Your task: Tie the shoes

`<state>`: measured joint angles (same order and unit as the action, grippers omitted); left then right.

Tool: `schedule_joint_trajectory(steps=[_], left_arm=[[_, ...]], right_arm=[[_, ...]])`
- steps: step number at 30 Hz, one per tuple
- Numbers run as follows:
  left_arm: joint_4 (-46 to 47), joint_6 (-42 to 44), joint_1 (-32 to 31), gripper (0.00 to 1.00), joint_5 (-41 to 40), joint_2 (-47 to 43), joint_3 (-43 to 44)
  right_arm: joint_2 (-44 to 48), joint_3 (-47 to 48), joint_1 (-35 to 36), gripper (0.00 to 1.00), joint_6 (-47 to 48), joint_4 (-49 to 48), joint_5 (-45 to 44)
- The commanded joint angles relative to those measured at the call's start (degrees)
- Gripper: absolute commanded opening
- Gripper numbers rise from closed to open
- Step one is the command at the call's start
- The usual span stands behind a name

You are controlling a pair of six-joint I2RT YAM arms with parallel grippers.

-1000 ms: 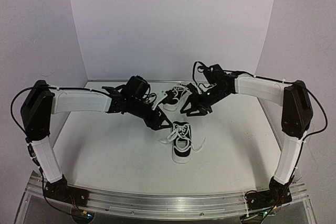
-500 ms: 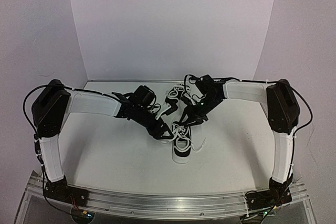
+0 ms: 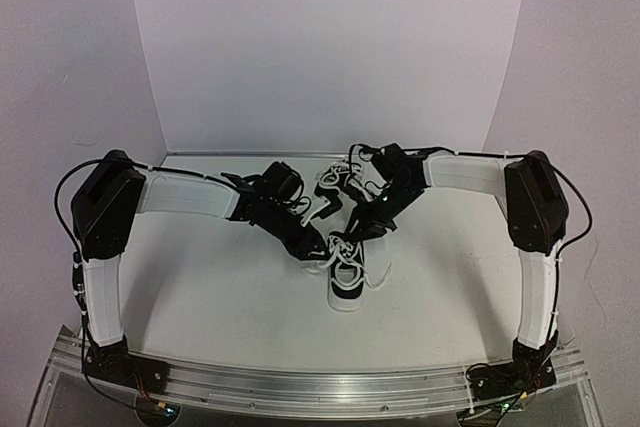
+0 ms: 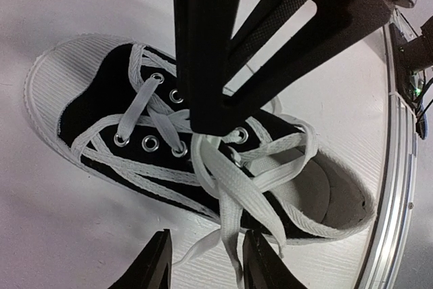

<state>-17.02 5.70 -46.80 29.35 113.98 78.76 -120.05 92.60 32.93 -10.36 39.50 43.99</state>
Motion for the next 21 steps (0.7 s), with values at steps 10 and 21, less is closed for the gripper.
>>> schedule_joint_trajectory(steps=[10,21], left_arm=[[-3.1,1.1,1.4,0.31,-2.2,0.7,3.5],[-3.7,1.6,2.1,0.23,-3.1,0.7,3.4]], right_arm=[[-1.2,2.2,0.7,0.15,2.1,2.3,0.6],[-0.3,2.4,0.8,0.00,1.9,3.6,-1.4]])
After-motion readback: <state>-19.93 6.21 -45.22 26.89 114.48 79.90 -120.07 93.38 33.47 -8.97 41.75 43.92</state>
